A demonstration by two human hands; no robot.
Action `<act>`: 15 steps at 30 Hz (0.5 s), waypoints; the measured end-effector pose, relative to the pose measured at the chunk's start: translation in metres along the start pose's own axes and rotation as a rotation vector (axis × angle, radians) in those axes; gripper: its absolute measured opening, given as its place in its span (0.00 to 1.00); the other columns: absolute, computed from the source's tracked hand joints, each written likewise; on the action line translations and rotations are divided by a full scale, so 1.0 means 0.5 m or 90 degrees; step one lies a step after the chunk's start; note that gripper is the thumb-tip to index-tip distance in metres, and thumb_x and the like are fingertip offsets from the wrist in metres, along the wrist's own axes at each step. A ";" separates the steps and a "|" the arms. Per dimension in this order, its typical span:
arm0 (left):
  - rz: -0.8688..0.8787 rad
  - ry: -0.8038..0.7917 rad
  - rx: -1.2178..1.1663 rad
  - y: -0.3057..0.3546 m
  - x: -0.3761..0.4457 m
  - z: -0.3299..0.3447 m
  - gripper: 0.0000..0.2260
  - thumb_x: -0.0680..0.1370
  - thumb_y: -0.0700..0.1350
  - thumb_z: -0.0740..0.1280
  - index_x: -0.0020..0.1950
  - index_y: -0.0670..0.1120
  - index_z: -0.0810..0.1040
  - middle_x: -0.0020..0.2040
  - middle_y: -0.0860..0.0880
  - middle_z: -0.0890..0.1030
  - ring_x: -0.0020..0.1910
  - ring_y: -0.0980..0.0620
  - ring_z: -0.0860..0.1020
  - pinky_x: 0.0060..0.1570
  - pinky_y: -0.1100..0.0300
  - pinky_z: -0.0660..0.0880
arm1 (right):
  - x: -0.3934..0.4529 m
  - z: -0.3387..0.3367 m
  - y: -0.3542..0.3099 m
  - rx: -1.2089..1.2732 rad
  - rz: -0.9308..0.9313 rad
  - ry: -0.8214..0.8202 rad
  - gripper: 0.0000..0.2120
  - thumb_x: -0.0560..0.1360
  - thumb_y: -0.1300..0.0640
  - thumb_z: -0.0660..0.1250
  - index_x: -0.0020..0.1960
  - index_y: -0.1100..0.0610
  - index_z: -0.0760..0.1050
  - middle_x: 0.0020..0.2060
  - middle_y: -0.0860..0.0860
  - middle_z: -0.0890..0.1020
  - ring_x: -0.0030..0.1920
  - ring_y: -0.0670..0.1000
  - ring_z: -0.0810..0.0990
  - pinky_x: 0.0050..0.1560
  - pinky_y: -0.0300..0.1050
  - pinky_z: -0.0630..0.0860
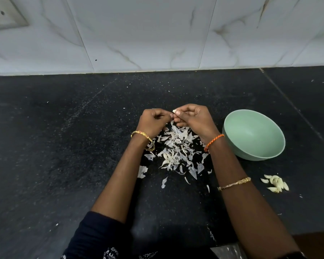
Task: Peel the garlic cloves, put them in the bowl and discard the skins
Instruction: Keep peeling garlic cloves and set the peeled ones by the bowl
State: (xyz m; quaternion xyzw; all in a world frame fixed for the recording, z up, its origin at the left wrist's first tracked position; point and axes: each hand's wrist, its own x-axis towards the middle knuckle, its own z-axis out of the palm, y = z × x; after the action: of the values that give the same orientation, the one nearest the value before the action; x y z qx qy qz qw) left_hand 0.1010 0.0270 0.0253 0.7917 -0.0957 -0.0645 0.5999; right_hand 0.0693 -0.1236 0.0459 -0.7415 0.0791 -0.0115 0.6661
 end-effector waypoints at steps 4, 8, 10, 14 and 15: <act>-0.009 -0.004 0.017 0.002 0.008 0.007 0.02 0.75 0.39 0.70 0.44 0.44 0.82 0.39 0.45 0.82 0.27 0.61 0.73 0.30 0.67 0.72 | 0.013 0.007 0.011 0.011 0.016 -0.001 0.05 0.75 0.67 0.68 0.50 0.65 0.79 0.38 0.56 0.82 0.34 0.44 0.82 0.37 0.35 0.80; -0.055 0.023 -0.035 0.005 0.011 0.004 0.02 0.75 0.38 0.70 0.44 0.42 0.82 0.36 0.49 0.81 0.23 0.63 0.72 0.27 0.69 0.70 | 0.027 0.001 0.016 0.032 0.017 -0.019 0.04 0.73 0.68 0.70 0.47 0.63 0.80 0.38 0.56 0.83 0.34 0.46 0.83 0.36 0.35 0.80; -0.076 0.038 -0.058 0.010 0.014 0.002 0.03 0.75 0.37 0.70 0.46 0.40 0.83 0.36 0.48 0.81 0.21 0.63 0.70 0.25 0.71 0.69 | 0.034 -0.002 0.019 0.031 0.016 -0.021 0.05 0.73 0.69 0.69 0.48 0.64 0.80 0.38 0.56 0.82 0.34 0.46 0.83 0.36 0.35 0.80; -0.109 0.039 -0.066 0.022 0.019 0.004 0.03 0.74 0.37 0.70 0.41 0.42 0.82 0.35 0.47 0.80 0.19 0.63 0.67 0.21 0.71 0.65 | 0.046 -0.005 0.025 0.012 0.001 -0.027 0.06 0.73 0.70 0.68 0.49 0.66 0.79 0.37 0.56 0.81 0.33 0.45 0.82 0.37 0.35 0.80; -0.115 0.039 -0.067 0.024 0.020 0.005 0.03 0.74 0.37 0.70 0.40 0.42 0.82 0.34 0.48 0.80 0.19 0.63 0.67 0.21 0.71 0.65 | 0.049 -0.006 0.025 0.001 -0.006 -0.031 0.06 0.73 0.70 0.68 0.50 0.67 0.79 0.37 0.56 0.81 0.33 0.44 0.82 0.37 0.34 0.80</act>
State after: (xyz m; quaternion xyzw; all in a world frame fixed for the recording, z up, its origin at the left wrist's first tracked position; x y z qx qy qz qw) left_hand 0.1094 0.0190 0.0364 0.7661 -0.0021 -0.0992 0.6351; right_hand 0.0920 -0.1311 0.0317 -0.7415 0.0592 0.0033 0.6684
